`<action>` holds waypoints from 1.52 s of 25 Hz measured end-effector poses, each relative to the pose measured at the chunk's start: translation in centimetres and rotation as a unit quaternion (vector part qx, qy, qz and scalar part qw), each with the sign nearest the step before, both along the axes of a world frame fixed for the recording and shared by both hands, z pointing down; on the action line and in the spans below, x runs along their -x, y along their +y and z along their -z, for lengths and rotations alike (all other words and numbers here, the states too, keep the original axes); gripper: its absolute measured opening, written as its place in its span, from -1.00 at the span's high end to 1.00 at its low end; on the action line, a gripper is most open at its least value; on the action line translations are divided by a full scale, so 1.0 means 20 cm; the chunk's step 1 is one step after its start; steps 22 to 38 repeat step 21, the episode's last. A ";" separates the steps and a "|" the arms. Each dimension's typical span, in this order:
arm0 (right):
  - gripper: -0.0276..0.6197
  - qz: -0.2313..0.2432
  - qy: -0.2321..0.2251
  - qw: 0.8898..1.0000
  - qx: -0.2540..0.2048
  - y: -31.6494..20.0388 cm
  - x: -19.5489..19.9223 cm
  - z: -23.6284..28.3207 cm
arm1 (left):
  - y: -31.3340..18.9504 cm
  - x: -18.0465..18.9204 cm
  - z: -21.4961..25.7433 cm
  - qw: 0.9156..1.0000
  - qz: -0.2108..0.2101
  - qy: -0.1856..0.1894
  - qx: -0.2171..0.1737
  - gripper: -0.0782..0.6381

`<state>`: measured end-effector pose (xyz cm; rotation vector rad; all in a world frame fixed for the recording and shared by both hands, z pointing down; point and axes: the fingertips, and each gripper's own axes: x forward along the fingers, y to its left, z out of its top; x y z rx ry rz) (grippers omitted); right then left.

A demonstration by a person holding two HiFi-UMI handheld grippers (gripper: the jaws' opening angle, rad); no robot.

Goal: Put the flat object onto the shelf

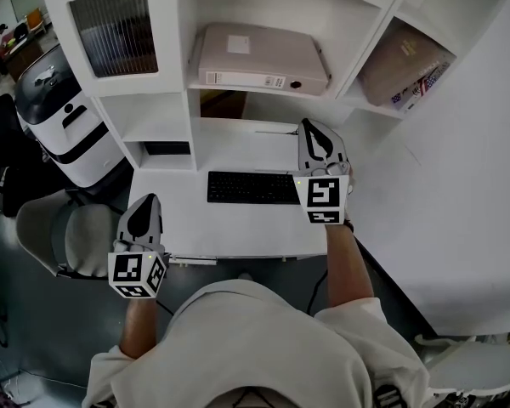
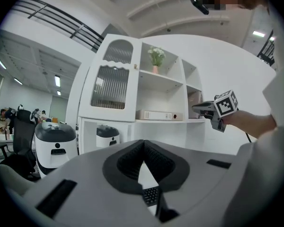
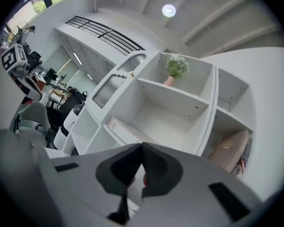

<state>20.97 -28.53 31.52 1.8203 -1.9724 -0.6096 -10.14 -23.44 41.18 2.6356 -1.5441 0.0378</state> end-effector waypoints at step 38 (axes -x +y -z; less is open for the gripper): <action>0.91 -0.007 -0.167 0.986 -0.025 0.29 -0.04 -0.08 | 0.03 0.00 0.01 1.000 -0.018 -0.013 -0.007 0.80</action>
